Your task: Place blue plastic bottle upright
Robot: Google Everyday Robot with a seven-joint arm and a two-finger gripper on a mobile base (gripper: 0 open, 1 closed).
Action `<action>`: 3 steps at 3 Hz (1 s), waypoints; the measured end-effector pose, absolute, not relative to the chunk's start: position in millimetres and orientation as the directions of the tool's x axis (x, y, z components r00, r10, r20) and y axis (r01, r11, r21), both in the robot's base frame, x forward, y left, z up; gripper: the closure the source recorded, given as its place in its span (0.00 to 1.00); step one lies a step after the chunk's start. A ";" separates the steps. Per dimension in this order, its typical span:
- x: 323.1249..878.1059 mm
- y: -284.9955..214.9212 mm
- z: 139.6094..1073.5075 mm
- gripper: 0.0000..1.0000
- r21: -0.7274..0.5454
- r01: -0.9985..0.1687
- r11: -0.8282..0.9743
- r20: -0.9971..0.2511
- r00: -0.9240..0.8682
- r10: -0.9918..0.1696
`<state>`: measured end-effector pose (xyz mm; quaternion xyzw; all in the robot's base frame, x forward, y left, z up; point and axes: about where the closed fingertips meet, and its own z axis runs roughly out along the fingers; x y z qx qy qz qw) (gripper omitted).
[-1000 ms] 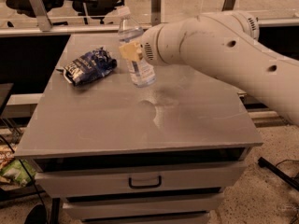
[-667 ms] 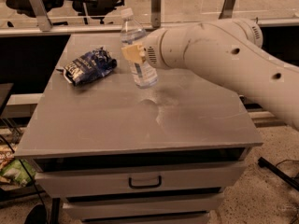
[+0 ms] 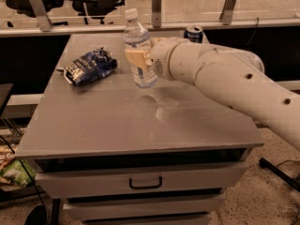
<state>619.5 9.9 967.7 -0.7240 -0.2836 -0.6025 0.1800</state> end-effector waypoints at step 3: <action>605.1 2.8 961.3 1.00 0.018 0.673 -0.739 0.999 0.015 0.037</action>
Offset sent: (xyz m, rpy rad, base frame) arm -0.0174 -0.0136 -0.0049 0.1712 -0.1187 0.0804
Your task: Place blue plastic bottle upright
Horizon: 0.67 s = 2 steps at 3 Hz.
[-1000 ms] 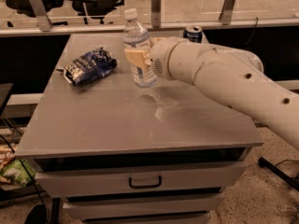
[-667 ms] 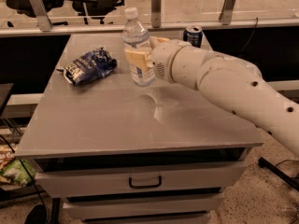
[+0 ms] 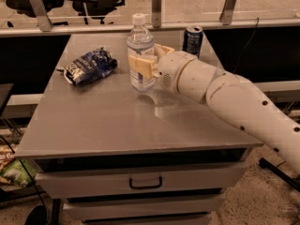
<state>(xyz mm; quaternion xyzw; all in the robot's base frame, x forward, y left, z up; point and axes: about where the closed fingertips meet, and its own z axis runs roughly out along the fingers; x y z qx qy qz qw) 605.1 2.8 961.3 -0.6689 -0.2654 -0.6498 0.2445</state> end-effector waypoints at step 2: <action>598.2 0.6 944.8 1.00 -0.020 0.683 -0.730 1.000 0.021 -0.007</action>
Offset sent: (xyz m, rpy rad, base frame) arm -0.0097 -0.0058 -0.0283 0.0419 0.0106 0.0222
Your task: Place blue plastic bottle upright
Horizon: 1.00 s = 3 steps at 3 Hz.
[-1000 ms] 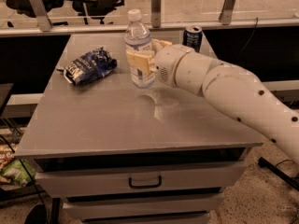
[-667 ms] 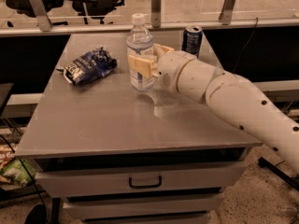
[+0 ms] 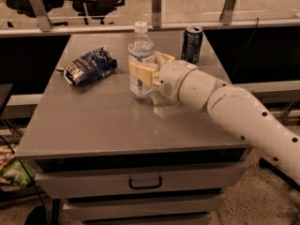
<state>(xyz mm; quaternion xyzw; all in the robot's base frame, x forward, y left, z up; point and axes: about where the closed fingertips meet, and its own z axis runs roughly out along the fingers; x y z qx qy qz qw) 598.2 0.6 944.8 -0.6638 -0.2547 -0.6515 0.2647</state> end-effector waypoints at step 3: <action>589.9 4.8 933.6 0.39 0.019 0.691 -0.723 1.000 -0.009 0.017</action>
Offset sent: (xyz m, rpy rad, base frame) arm -0.0113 -0.0004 -0.0173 -0.0286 -0.0472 0.0030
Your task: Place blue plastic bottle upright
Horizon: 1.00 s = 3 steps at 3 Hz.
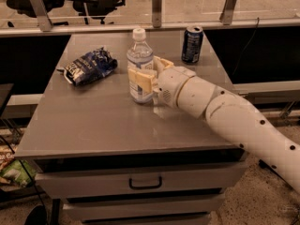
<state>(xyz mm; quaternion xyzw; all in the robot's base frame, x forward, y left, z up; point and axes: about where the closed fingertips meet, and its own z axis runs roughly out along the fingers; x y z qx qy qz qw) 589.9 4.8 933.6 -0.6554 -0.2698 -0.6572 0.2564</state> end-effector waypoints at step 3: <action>589.2 8.6 934.8 0.00 0.019 0.695 -0.719 1.000 -0.010 0.016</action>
Offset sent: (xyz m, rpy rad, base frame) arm -0.0003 0.0018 0.0006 0.0001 -0.0004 0.0028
